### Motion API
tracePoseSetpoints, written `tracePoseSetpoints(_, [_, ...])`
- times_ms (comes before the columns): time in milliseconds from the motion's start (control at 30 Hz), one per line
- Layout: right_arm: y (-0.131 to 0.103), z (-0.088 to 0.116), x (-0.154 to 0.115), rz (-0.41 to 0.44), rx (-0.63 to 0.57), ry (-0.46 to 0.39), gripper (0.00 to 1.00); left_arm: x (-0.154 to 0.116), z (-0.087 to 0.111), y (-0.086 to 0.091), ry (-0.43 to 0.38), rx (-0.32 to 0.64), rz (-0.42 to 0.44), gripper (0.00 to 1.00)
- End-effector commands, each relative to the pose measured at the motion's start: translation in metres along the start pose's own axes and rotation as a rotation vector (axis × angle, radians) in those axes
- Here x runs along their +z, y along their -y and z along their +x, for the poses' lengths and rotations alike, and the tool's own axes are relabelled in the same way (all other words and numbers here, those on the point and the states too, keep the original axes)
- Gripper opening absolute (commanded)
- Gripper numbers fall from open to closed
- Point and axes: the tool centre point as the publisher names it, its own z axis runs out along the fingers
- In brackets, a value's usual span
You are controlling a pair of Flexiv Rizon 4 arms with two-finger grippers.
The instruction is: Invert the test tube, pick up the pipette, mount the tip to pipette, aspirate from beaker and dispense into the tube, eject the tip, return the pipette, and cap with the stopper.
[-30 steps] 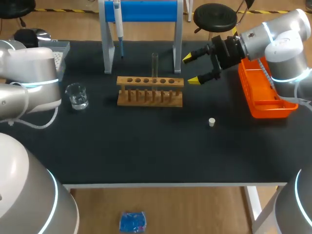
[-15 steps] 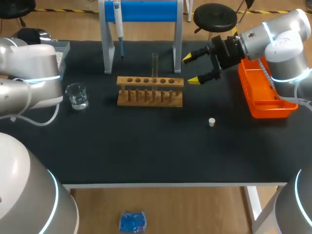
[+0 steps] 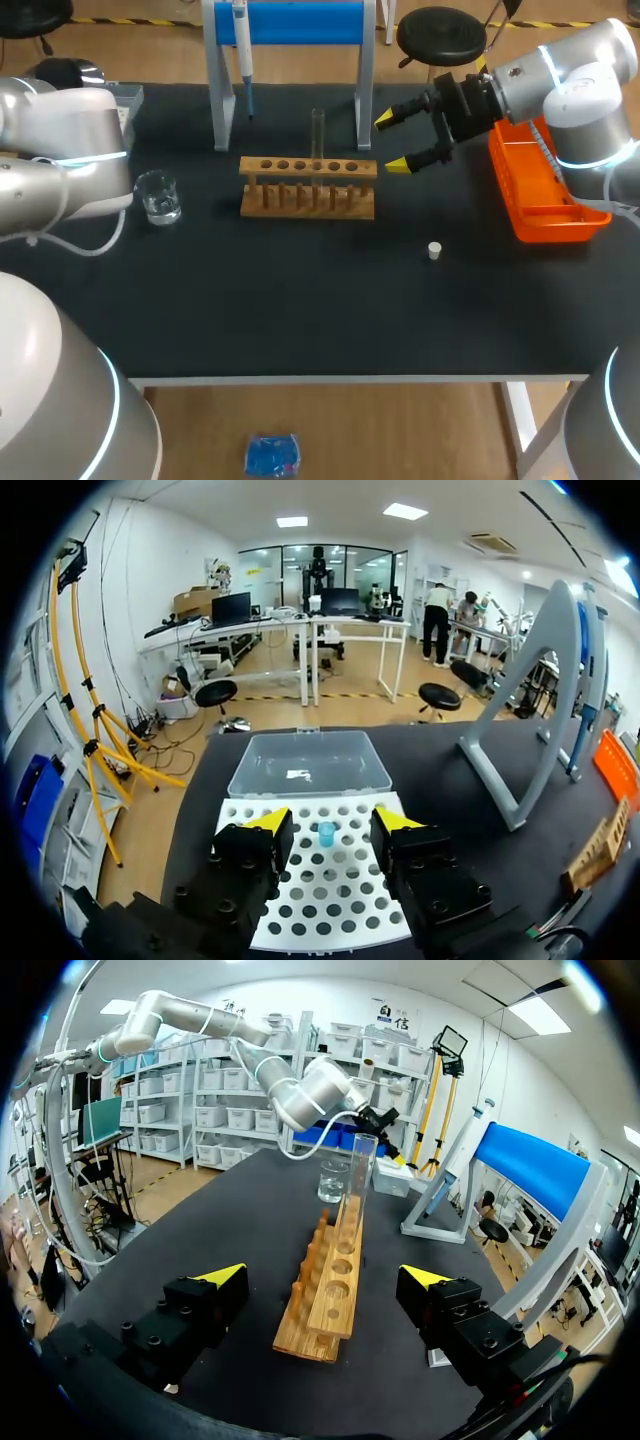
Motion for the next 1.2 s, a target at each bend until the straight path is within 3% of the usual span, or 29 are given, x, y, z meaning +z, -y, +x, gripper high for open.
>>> tracePoseSetpoints(33, [-0.0005,-0.0004,-0.0007,0.003,0.0,-0.002,1.0,0.004,0.0012,0.0008,0.002,-0.002,-0.007,0.48])
tracePoseSetpoints(967, [-0.0005,-0.0004,-0.0007,0.003,0.0,-0.002,1.0,0.0069,0.0005,-0.0035,0.01,-0.001,-0.024,0.38])
tracePoseSetpoints(1200, [-0.0005,-0.0004,-0.0007,0.003,0.0,-0.002,1.0,0.0082,0.0,-0.0038,0.012,0.006,-0.033,0.31])
